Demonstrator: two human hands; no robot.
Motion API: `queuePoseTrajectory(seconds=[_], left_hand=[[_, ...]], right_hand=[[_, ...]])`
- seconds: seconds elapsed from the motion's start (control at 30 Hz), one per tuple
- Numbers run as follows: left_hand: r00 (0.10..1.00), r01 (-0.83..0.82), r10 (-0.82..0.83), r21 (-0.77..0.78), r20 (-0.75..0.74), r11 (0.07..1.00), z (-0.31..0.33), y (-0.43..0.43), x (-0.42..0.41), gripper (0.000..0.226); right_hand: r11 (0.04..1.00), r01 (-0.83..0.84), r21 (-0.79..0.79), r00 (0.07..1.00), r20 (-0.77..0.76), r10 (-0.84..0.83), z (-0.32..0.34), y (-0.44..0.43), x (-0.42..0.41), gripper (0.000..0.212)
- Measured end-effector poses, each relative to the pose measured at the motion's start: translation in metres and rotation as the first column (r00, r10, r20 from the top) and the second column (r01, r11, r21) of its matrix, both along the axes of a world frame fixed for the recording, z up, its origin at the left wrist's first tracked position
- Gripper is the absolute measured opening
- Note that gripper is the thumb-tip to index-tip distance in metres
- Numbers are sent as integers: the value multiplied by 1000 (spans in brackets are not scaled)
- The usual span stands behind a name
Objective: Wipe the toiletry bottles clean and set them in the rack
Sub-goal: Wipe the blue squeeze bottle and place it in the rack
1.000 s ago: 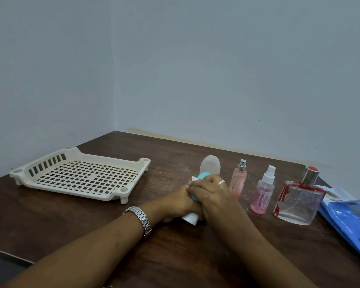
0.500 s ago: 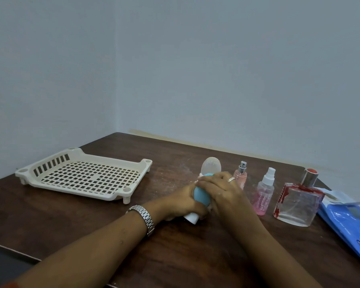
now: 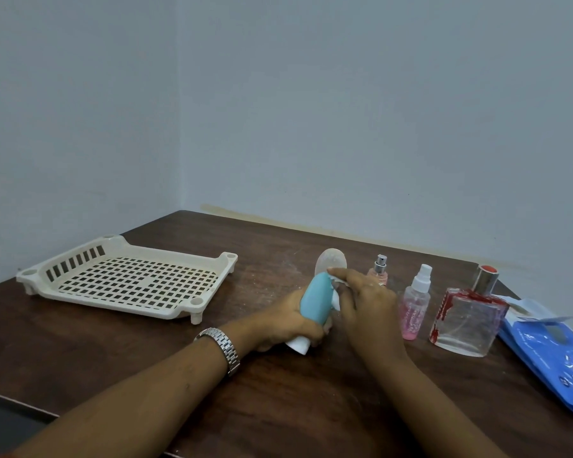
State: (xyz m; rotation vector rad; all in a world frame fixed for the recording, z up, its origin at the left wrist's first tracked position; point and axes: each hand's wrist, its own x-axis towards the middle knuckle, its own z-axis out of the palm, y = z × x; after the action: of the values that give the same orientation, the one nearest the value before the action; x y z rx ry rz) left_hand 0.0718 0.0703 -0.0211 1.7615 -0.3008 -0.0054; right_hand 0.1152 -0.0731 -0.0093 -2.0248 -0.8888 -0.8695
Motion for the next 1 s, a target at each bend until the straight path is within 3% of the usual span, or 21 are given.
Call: queuePoseTrajectory(seconds=[0.2,0.37,0.4,0.43,0.5,0.53,0.73,0.87,1.0], left_hand=[[998,-59,52,-152,-47,987,-1,0,0,41],[993,-84,47,-375,-105,923,5,-1,-3,23],[996,-64,30,-398,-89,915,3,0,-1,29],[996,-53,21,-413,-81,909,2,1,1,49],[996,-55,21,-419,-86,906,0,1,4,85],[994,-76,34,-420,-107,904,0,1,5,90],[963,-221,93,-546,-252,808,2,2,11,88],[938,-291,168,-422,-304,858,3,3,8,83],[959,-223,148,-323,-242,920,2,-1,5,75]], right_hand=[[998,-35,57,983,-177,45,-4,2,-2,10],[990,-138,14,955,-263,137,-7,4,-8,17],[988,-152,11,953,-262,150,-7,4,-8,17],[988,-153,5,954,-259,149,-7,4,-8,18],[990,-139,-24,962,-241,129,-8,3,-6,18],[989,-138,-44,967,-223,125,-9,3,-7,18],[958,-205,-202,977,24,214,-7,6,-22,23],[898,-311,-312,926,114,361,-4,9,-28,26],[964,-209,-163,963,137,232,-1,10,-11,20]])
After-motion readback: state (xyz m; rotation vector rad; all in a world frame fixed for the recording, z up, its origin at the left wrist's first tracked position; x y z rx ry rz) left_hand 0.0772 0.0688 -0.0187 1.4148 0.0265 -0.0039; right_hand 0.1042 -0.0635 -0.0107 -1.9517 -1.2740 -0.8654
